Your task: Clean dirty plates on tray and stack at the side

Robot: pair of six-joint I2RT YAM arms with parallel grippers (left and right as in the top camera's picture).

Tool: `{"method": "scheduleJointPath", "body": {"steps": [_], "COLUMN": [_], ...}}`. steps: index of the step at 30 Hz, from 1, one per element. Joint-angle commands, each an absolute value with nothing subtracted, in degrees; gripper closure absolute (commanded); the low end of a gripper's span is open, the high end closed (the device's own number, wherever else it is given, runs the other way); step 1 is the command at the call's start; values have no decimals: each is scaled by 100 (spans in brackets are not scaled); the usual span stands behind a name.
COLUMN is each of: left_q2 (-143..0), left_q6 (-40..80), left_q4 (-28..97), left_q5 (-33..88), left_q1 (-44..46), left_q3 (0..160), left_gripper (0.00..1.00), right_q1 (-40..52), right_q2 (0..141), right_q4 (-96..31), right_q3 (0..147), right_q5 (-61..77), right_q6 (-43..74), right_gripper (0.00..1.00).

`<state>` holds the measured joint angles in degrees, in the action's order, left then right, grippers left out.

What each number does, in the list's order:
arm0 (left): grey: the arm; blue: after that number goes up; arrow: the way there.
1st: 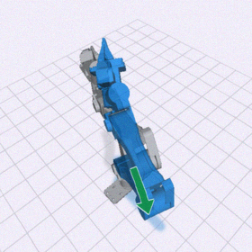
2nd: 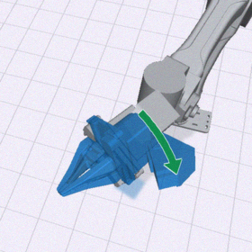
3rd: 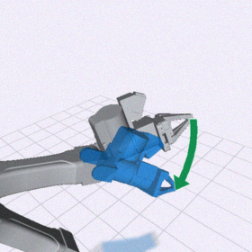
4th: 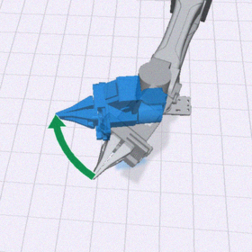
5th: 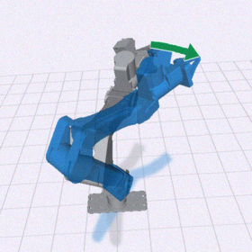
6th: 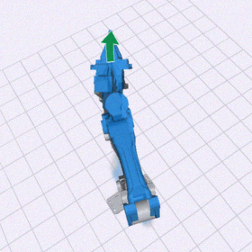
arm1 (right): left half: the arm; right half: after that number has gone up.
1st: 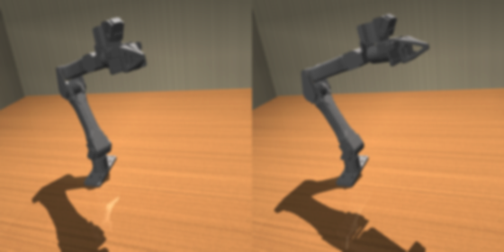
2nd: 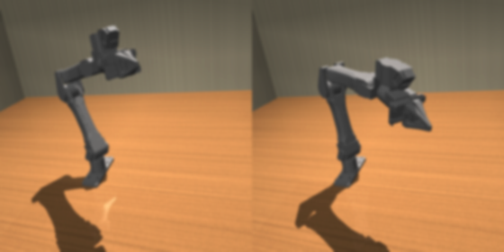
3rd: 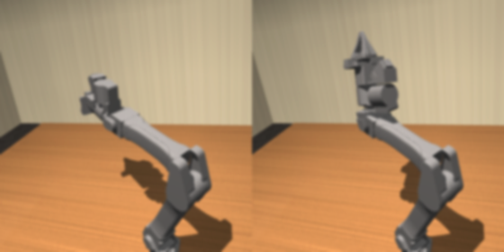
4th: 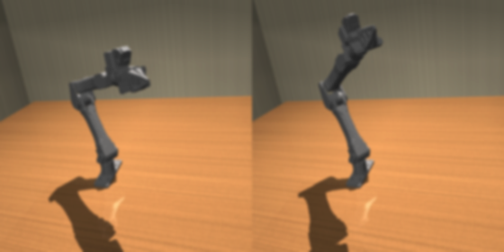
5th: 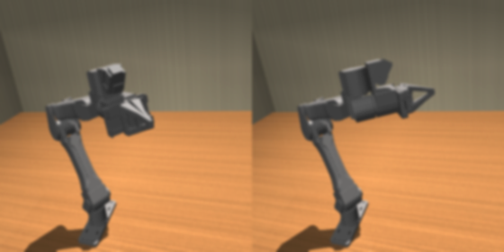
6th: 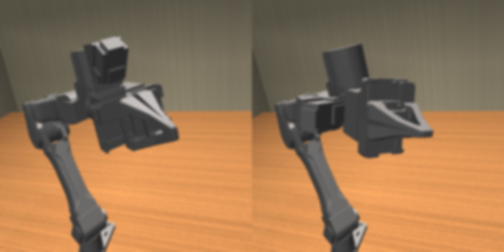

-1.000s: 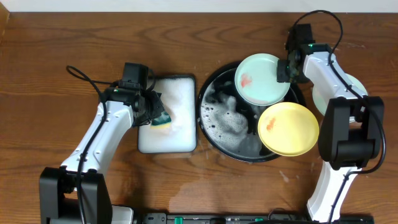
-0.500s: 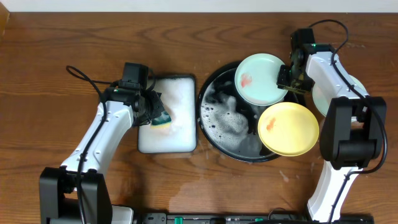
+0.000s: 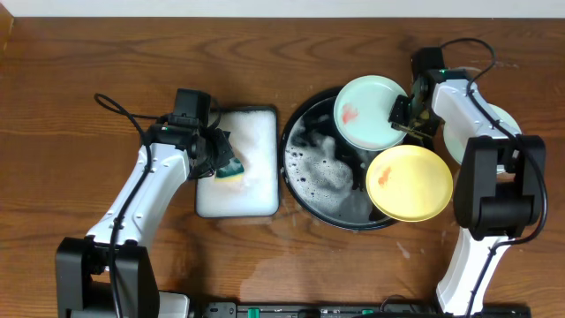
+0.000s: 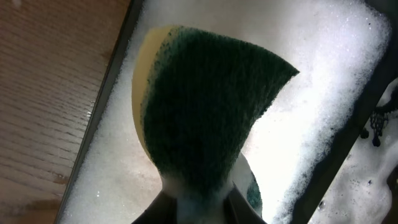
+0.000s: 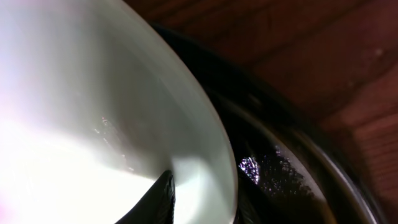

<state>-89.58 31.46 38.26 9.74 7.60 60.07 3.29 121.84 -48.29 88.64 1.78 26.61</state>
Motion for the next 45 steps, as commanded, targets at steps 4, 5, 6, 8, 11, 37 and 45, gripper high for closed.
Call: {"method": "scheduleJointPath", "body": {"steps": [4,5,6,8,11,37,45], "left_q2": [-8995,-8995,-8995,-8995,-8995,-8676,-8602], "left_q6": [3111,3111,3109,3109,3105,2292,2364], "left_q4": [3800,3800,3800,3800,3780,3734,3583], "left_q5": [1011,1011,1011,1009,1009,1756,1734], "left_q1": [746,746,746,746,746,897,908], "left_q3": [5944,5944,5944,5944,5944,6066,5977], "left_gripper": [92,92,92,92,92,93,93], "right_q1": [552,600,646,760,958,1645,1645], "right_q2": [12265,12265,12265,12265,12265,12265,12265], "right_q4": [-4751,-4735,-4718,-4661,-4633,-5841,-5743], "right_q3": [8792,8792,8792,8792,8792,8783,8783], "right_q5": [244,246,250,405,644,-134,-128], "right_q6": [2781,2779,2770,2534,2228,1210,1236], "right_gripper": [94,99,99,99,99,99,99]}}
